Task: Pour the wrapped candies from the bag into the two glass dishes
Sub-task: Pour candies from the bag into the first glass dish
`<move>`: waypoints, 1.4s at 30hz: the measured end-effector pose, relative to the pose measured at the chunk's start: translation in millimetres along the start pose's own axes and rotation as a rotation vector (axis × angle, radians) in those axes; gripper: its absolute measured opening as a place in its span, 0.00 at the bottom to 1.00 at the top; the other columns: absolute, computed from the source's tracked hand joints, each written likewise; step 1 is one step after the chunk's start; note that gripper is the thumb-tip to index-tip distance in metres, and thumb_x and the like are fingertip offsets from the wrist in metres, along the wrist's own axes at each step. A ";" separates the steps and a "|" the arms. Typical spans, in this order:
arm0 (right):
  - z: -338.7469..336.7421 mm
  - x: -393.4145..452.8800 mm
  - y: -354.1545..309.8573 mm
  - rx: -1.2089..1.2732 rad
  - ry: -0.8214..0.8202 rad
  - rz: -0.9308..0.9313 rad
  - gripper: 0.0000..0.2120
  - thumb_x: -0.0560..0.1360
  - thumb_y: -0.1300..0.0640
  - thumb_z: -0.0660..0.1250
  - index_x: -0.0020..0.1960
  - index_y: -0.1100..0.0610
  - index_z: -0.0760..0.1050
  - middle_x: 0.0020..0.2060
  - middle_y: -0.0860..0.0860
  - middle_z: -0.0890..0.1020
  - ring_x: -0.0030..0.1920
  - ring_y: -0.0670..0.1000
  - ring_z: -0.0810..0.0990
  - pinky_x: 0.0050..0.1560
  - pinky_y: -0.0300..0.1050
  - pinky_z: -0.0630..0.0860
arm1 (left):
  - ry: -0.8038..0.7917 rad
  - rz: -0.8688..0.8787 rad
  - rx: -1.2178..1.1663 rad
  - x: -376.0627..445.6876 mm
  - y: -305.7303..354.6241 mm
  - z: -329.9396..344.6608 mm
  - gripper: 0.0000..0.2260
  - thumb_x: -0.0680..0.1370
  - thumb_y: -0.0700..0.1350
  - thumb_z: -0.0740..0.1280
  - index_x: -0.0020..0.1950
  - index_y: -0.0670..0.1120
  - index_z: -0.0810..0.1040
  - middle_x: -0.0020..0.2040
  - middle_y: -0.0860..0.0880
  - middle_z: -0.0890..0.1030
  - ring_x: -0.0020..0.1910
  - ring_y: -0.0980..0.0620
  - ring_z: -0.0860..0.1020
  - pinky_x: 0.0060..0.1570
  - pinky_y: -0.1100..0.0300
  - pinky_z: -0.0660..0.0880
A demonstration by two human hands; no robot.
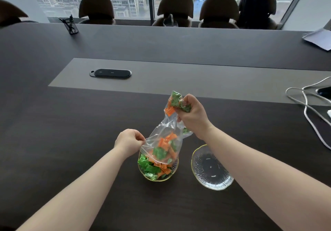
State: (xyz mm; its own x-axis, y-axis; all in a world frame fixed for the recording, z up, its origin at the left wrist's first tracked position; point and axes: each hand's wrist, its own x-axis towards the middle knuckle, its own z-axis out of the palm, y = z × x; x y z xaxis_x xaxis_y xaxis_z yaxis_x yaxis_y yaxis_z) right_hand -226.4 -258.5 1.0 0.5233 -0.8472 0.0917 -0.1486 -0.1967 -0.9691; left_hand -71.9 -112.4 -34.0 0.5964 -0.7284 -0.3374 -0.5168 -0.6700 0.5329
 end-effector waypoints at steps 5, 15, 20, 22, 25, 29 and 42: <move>-11.3 0.5 10.1 0.011 0.049 0.061 0.18 0.70 0.65 0.70 0.33 0.52 0.62 0.35 0.57 0.72 0.32 0.56 0.74 0.27 0.39 0.70 | 0.013 0.049 -0.063 1.2 7.6 -0.1 0.05 0.70 0.41 0.69 0.37 0.50 0.82 0.39 0.52 0.83 0.47 0.50 0.81 0.49 0.59 0.76; -34.0 -6.1 20.0 0.046 0.114 0.151 0.16 0.71 0.67 0.68 0.34 0.54 0.64 0.32 0.52 0.72 0.32 0.55 0.74 0.24 0.33 0.70 | 0.005 0.144 -0.043 0.1 33.7 -8.9 0.03 0.72 0.41 0.69 0.41 0.45 0.83 0.38 0.51 0.81 0.43 0.51 0.78 0.48 0.60 0.74; -39.4 -10.5 26.0 0.024 0.116 0.180 0.15 0.71 0.68 0.67 0.35 0.54 0.65 0.32 0.52 0.73 0.28 0.49 0.73 0.24 0.33 0.69 | 0.016 0.168 -0.023 -2.3 40.8 -18.4 0.03 0.72 0.41 0.69 0.41 0.46 0.82 0.37 0.53 0.80 0.42 0.51 0.78 0.47 0.60 0.74; -40.1 -11.9 29.8 0.015 0.132 0.198 0.15 0.71 0.68 0.67 0.34 0.54 0.65 0.32 0.53 0.72 0.31 0.52 0.73 0.25 0.36 0.70 | 0.017 0.177 -0.012 -4.6 42.4 -21.1 0.03 0.72 0.41 0.69 0.41 0.45 0.83 0.36 0.54 0.79 0.41 0.52 0.78 0.46 0.61 0.73; -41.8 -15.1 35.1 0.002 0.135 0.222 0.14 0.71 0.67 0.67 0.35 0.54 0.66 0.33 0.56 0.74 0.32 0.53 0.72 0.24 0.37 0.70 | 0.014 0.191 0.005 -8.4 45.5 -23.5 0.04 0.72 0.41 0.69 0.43 0.44 0.83 0.35 0.54 0.79 0.41 0.52 0.78 0.46 0.61 0.73; -47.3 -18.4 38.8 -0.007 0.141 0.239 0.13 0.70 0.69 0.66 0.36 0.54 0.65 0.33 0.57 0.73 0.32 0.54 0.72 0.22 0.37 0.69 | 0.003 0.204 0.010 -12.4 52.4 -26.8 0.04 0.72 0.42 0.69 0.44 0.43 0.83 0.34 0.55 0.78 0.37 0.55 0.76 0.44 0.62 0.71; -60.6 -22.0 50.2 -0.006 0.163 0.291 0.13 0.71 0.68 0.66 0.36 0.54 0.65 0.32 0.55 0.74 0.30 0.53 0.72 0.24 0.43 0.70 | -0.035 0.223 0.038 -20.5 72.8 -37.1 0.04 0.72 0.41 0.69 0.44 0.43 0.83 0.35 0.52 0.79 0.39 0.53 0.76 0.44 0.61 0.73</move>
State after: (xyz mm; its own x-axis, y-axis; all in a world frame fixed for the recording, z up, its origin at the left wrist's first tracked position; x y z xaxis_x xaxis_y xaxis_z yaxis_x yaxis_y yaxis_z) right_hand -296.2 -279.6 -35.7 0.3174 -0.9359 -0.1526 -0.2771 0.0623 -0.9588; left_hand -99.0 -140.9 40.5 0.4434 -0.8632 -0.2413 -0.6567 -0.4961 0.5680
